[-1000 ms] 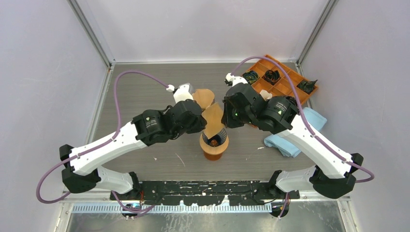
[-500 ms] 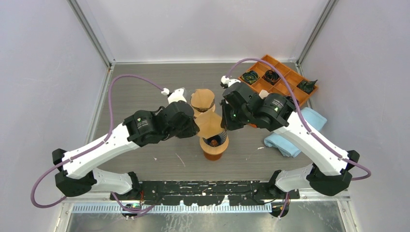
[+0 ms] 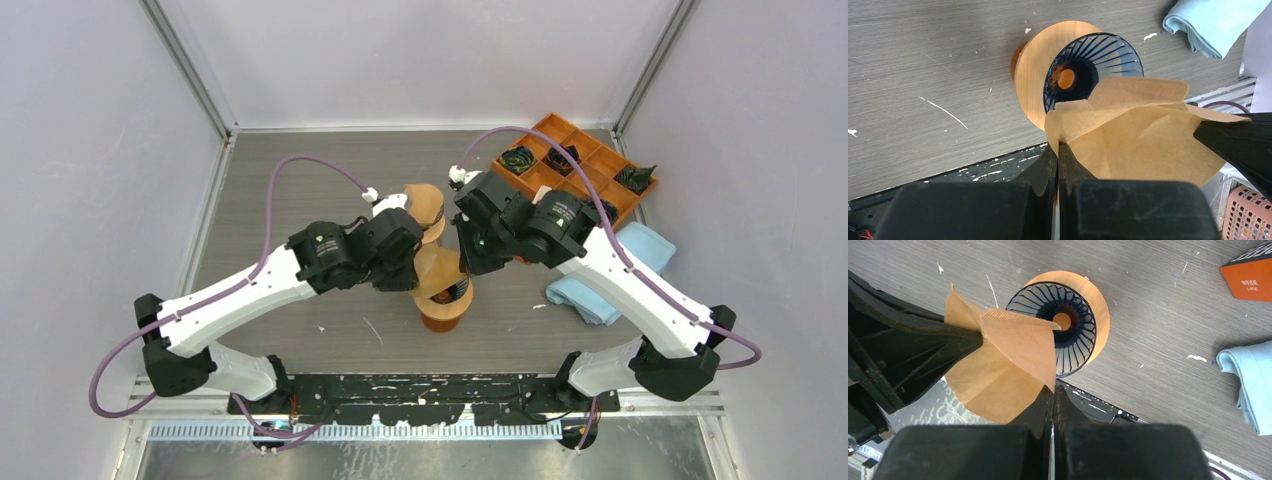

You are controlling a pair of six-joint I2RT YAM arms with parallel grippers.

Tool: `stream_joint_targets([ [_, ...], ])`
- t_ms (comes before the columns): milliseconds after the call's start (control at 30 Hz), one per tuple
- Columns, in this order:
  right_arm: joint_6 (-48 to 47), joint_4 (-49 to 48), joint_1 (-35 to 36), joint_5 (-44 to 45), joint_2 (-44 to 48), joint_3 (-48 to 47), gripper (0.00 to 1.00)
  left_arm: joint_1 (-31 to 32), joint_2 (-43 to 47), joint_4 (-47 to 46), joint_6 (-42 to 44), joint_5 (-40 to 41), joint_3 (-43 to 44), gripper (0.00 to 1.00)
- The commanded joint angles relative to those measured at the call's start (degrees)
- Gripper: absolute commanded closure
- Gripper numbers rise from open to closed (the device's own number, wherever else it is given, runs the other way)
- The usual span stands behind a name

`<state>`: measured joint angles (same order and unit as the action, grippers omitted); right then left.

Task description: Place the coffee filter in the dripper

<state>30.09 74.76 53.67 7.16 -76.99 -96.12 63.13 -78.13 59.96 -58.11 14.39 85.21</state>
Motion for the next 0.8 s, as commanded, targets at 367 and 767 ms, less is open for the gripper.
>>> stream_joint_targets([
  [367,-2.48,-3.38,-1.0,0.44,0.39,6.09,0.99,-1.32,-2.81,-3.82,3.43,-2.27,2.64,0.99],
  [767,-3.69,-6.66,-1.98,0.39,0.33,10.51,0.96,-1.35,-3.52,-6.14,4.12,-1.79,1.03,0.81],
])
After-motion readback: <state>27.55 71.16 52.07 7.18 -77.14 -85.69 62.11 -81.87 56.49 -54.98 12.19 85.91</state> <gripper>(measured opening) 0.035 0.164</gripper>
